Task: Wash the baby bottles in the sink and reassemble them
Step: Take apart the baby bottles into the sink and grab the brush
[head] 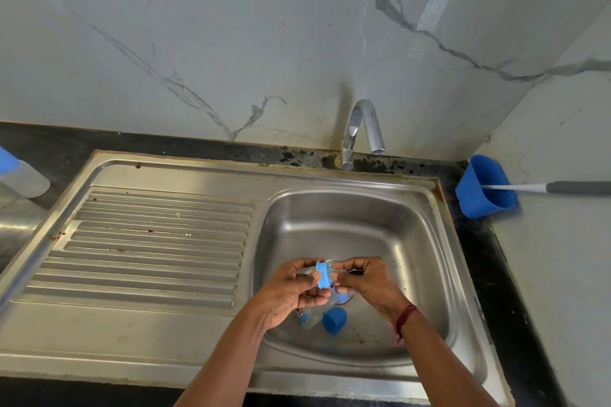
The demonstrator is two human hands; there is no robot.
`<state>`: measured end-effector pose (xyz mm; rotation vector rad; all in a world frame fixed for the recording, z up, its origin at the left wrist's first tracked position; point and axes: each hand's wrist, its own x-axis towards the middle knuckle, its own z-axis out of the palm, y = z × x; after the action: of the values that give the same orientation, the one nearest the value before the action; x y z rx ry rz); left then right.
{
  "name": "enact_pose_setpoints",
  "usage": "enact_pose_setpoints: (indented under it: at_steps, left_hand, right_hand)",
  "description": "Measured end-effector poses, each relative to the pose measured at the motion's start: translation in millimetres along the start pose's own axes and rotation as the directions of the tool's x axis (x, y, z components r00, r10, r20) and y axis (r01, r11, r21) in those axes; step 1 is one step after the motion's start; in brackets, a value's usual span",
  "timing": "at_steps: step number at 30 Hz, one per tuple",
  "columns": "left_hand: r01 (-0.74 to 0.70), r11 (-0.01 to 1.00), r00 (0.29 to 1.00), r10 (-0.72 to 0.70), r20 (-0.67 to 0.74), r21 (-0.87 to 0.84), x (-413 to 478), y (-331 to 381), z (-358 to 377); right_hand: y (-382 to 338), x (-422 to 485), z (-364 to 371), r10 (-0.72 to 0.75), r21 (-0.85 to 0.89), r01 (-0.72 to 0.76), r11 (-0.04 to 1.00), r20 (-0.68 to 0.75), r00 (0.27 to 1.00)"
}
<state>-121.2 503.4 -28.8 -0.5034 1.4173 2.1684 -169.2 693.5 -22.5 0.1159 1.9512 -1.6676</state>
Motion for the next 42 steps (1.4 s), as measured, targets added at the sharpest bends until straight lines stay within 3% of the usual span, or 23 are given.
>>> enact_pose_setpoints:
  at_steps: [15, 29, 33, 38, 42]
  left_hand:
    - [-0.052, 0.998, 0.998, 0.051, -0.040, -0.023, -3, -8, 6]
    - [-0.049, 0.998, 0.997, 0.047, -0.054, -0.037, -5, -12, 2]
    - [-0.019, 1.000, 0.999, 0.019, -0.041, 0.006, -1, -11, 2]
    - [-0.007, 1.000, 0.998, 0.008, -0.055, 0.013, 3, -15, 5]
    - [-0.014, 1.000, 0.999, 0.015, -0.039, 0.023, 3, -14, 8]
  right_hand:
    - [-25, -3, 1, -0.064, -0.311, 0.076, 0.947, 0.047, 0.997]
    - [-28, 5, 13, -0.228, -0.697, 0.259, 0.668, 0.140, 0.964]
    - [-22, 6, 14, -0.163, -0.632, 0.155, 0.759, 0.046, 0.986]
    - [-7, 3, 10, -0.094, -0.354, 0.065, 0.933, -0.065, 0.993]
    - [-3, 3, 9, -0.061, -0.212, 0.034, 0.977, -0.127, 0.990]
